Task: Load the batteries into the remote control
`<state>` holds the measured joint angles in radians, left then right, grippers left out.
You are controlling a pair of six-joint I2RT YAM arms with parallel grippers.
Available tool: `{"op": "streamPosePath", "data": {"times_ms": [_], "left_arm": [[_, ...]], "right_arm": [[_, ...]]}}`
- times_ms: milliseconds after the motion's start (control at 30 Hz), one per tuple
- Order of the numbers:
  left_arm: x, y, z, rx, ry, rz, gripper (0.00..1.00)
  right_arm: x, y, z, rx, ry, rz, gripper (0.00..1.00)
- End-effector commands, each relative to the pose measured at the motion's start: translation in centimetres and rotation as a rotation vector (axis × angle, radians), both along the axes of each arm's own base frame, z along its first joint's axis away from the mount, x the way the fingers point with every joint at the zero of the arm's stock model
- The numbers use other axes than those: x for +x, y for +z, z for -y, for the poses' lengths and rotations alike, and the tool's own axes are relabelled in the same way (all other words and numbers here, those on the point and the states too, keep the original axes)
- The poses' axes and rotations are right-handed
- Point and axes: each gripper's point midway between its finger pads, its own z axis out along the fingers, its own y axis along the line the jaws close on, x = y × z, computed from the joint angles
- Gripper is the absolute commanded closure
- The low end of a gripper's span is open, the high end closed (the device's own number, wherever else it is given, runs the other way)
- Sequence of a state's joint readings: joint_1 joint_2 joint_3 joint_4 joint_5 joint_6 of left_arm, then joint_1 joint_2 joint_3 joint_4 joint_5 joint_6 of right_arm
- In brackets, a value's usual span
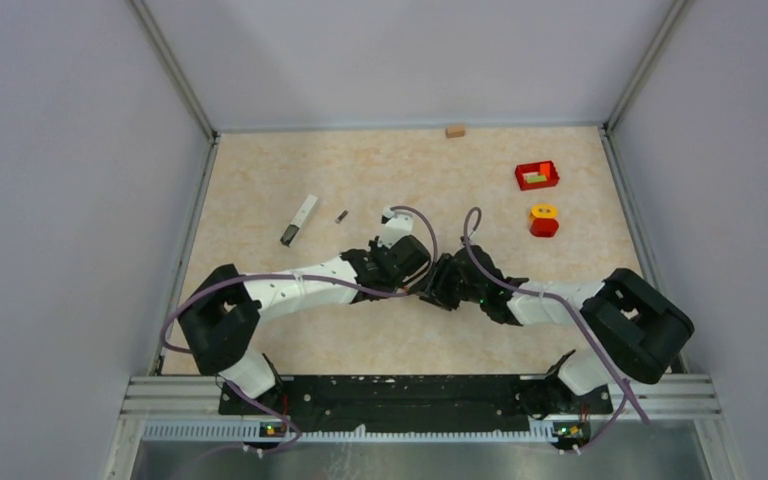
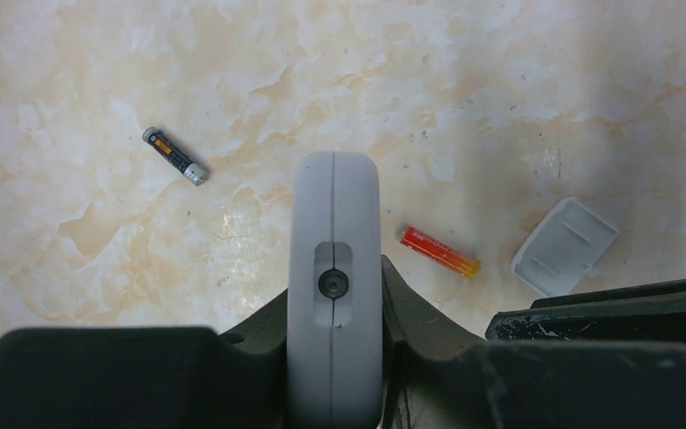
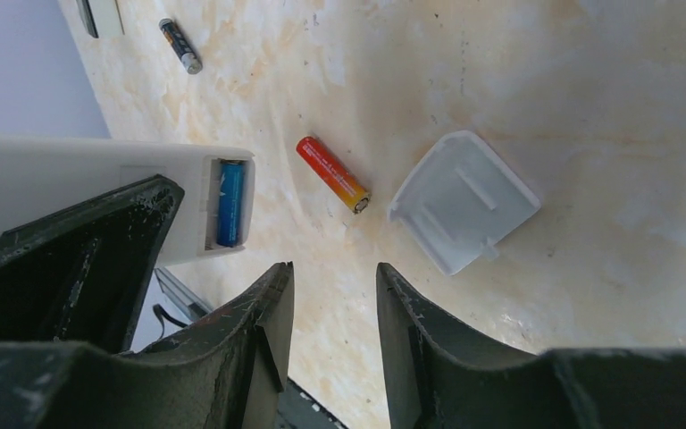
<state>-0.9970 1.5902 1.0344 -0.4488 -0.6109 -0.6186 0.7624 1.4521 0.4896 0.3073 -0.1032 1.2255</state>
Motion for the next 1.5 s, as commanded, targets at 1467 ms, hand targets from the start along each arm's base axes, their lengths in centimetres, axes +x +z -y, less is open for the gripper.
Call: {"op": "streamPosePath", "data": {"times_ms": [1467], "left_arm": [[0.5, 13.2, -18.8, -0.531, 0.525, 0.432, 1.00]], "right_arm": [[2.5, -2.5, -4.8, -0.946, 0.673, 0.315, 0.82]]}}
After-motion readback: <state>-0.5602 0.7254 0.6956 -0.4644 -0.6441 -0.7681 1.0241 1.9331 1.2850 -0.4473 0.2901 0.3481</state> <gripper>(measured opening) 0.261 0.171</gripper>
